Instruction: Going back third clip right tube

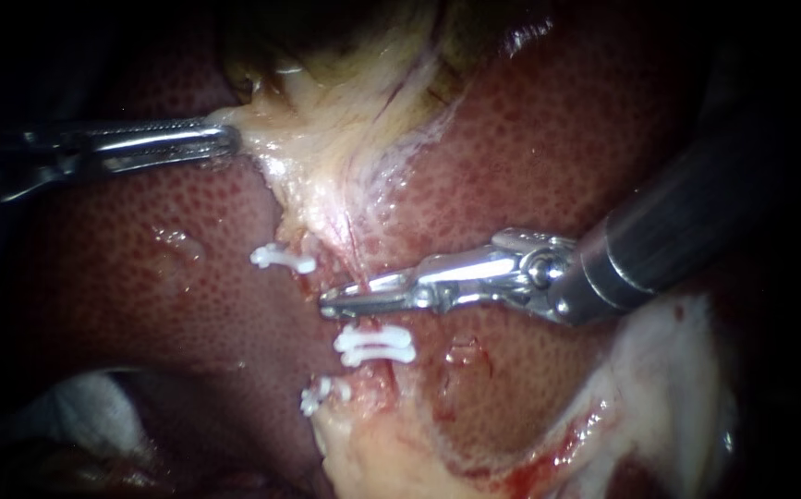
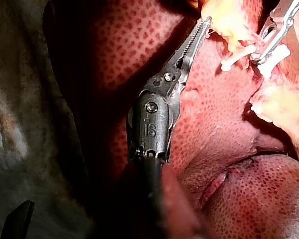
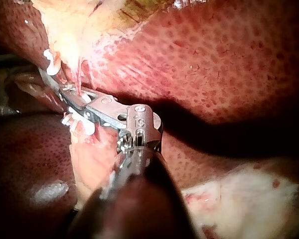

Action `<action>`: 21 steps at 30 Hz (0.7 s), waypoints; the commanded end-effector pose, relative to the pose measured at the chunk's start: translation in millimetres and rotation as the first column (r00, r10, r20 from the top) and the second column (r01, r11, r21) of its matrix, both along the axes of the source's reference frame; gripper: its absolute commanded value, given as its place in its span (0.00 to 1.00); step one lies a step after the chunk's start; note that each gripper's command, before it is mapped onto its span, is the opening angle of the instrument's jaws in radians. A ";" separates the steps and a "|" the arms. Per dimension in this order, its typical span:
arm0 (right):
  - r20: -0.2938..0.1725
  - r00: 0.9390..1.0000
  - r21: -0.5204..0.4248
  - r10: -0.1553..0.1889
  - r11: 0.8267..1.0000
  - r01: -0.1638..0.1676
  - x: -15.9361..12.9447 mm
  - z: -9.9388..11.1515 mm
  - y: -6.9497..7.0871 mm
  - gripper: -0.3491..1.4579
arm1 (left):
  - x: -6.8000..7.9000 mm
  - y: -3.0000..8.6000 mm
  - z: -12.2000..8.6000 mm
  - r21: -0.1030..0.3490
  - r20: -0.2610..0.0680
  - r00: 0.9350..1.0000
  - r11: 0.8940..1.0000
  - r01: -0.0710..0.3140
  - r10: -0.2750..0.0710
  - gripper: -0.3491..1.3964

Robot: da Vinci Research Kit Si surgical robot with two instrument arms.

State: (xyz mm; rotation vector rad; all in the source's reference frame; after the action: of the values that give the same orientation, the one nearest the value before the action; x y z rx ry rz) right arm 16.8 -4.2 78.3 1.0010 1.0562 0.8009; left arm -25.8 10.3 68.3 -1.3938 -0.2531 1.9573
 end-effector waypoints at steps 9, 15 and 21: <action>0.003 1.000 -0.019 0.003 1.000 -0.003 0.0 0.1 -0.1 0.01 | -0.1 -0.1 -0.2 0.000 0.002 1.000 1.000 -0.002 0.002 0.00; -0.025 1.000 -0.187 -0.008 0.982 0.003 0.9 0.3 0.3 0.43 | -0.2 -0.3 -0.3 0.001 0.005 1.000 1.000 -0.006 0.006 0.00; -0.005 1.000 -0.308 0.029 0.951 -0.029 1.1 0.7 1.4 0.47 | -0.4 -0.5 -0.7 0.002 0.008 1.000 1.000 -0.008 0.008 0.00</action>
State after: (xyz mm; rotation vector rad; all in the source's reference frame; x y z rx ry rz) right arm 17.9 -2.7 79.1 0.7123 1.1604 0.6276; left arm -26.2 9.8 67.6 -1.4002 -0.2641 1.9579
